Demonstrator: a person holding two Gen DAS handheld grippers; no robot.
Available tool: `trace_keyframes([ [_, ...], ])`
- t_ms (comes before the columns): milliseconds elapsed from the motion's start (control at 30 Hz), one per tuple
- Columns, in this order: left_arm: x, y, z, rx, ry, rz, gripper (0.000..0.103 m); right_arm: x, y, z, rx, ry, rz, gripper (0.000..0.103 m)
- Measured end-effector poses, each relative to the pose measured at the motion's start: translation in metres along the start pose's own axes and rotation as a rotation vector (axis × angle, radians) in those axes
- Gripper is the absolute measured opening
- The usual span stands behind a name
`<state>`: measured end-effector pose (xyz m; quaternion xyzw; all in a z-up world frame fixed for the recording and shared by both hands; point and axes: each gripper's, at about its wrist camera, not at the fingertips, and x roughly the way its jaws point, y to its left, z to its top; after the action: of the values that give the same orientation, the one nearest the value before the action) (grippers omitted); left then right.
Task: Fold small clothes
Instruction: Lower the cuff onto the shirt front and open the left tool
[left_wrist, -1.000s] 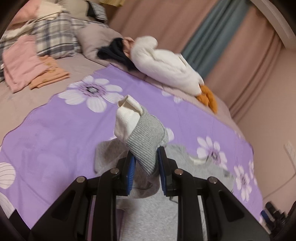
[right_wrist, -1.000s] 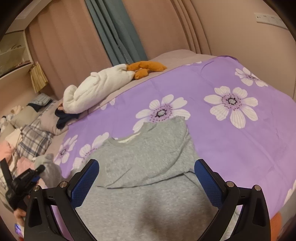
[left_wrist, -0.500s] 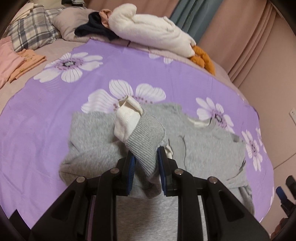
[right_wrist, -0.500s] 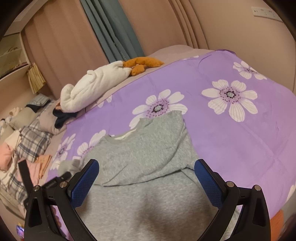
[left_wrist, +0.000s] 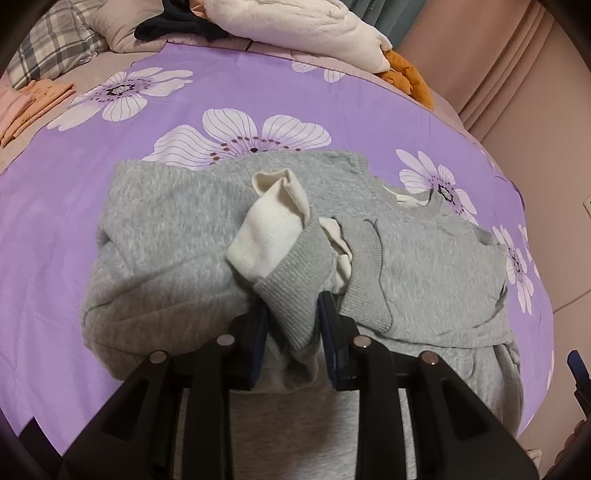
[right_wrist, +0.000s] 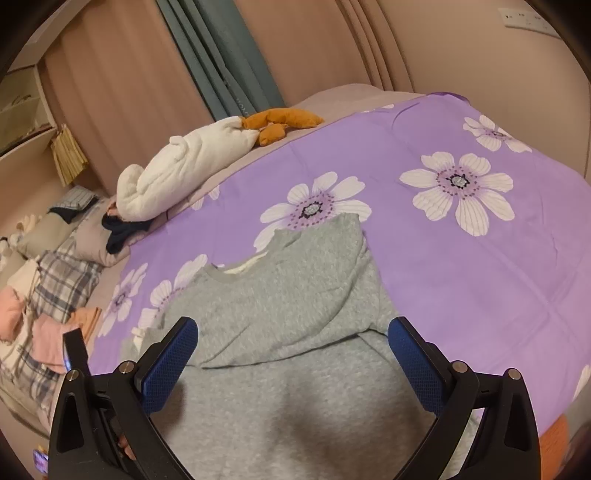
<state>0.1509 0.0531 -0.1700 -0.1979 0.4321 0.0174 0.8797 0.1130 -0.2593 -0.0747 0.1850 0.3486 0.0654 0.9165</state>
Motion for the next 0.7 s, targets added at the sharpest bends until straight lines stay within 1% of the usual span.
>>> trace_keyframes([
  [100, 0.002, -0.003, 0.0, 0.008, 0.022, -0.027, 0.037, 0.0, 0.0, 0.0, 0.001, -0.001, 0.001, 0.102],
  [133, 0.001, -0.006, -0.001, 0.021, 0.025, -0.041, 0.042, 0.0, 0.0, 0.0, 0.001, -0.002, 0.001, 0.102],
  [167, -0.001, -0.009, -0.002, 0.036, 0.023, -0.049, 0.048, 0.0, -0.001, 0.0, 0.003, -0.003, 0.0, 0.102],
  [233, -0.007, -0.015, -0.004, 0.069, 0.009, -0.066, 0.054, -0.001, -0.002, 0.0, 0.004, -0.005, -0.002, 0.102],
  [300, -0.012, -0.023, -0.005, 0.095, 0.002, -0.092, 0.057, -0.001, -0.004, 0.0, 0.009, -0.006, -0.004, 0.102],
  [367, -0.017, -0.029, -0.005, 0.124, -0.004, -0.122, 0.067, -0.001, -0.005, 0.0, 0.011, -0.003, -0.005, 0.102],
  [467, -0.02, -0.035, -0.006, 0.157, -0.005, -0.145, 0.069, -0.001, -0.004, -0.001, 0.007, -0.001, -0.002, 0.102],
  [533, -0.022, -0.036, -0.006, 0.15, 0.003, -0.175, 0.069, -0.002, -0.002, -0.001, 0.001, -0.002, 0.0, 0.102],
  [600, -0.023, -0.036, -0.007, 0.133, 0.015, -0.237, 0.069, -0.002, 0.0, -0.001, -0.005, 0.0, 0.001, 0.102],
  [700, -0.026, -0.039, -0.009, 0.134, 0.035, -0.285, 0.069, 0.0, 0.002, -0.002, -0.014, 0.005, 0.001, 0.102],
])
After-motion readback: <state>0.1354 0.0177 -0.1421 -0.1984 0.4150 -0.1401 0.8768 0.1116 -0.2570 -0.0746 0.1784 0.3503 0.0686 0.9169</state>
